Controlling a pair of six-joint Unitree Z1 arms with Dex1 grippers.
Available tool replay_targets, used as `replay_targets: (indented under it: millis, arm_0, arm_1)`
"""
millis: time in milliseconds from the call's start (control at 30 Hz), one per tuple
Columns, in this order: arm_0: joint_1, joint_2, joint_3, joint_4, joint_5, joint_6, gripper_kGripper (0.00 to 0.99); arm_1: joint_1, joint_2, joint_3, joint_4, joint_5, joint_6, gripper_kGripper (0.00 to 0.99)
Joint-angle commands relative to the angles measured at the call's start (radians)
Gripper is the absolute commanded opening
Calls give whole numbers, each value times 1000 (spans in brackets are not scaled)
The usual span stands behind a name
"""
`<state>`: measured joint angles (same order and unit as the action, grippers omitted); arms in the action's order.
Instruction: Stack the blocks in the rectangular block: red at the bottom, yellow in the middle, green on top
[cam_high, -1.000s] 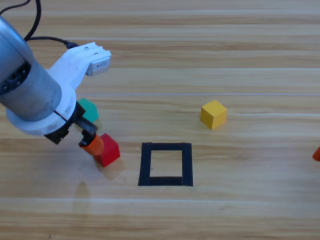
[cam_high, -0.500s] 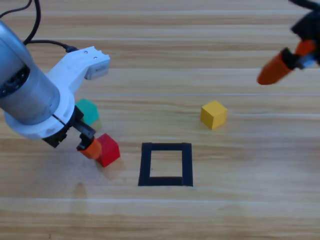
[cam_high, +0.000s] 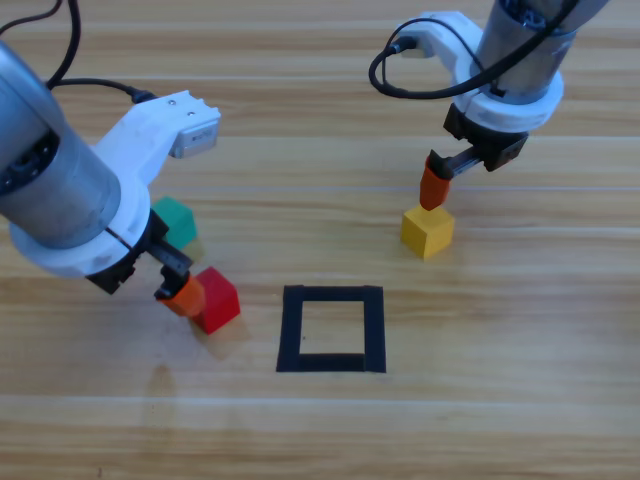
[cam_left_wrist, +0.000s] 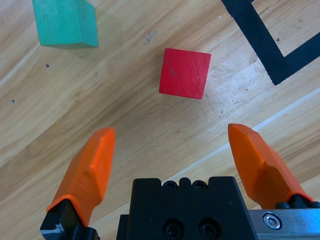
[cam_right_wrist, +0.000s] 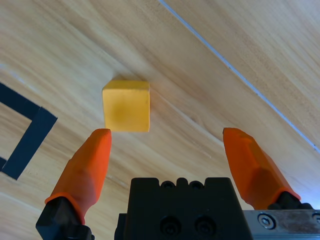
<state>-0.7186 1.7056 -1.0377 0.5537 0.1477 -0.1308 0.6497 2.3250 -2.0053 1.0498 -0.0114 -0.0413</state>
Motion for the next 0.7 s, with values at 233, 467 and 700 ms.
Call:
replay_targets:
  millis: [233, 467, 700]
  arm_0:
    - [-21, -11, -1, -11, -10, -1, 976]
    - [-21, 58, 10, -54, -5, 7, 973]
    - [-21, 80, 44, -135, -11, 8, 977]
  arm_1:
    - [48, 166, -138, 104, 2, -26, 951]
    - [85, 165, -164, 125, 2, -25, 951]
    - [90, 189, -164, 128, 1, -26, 948]
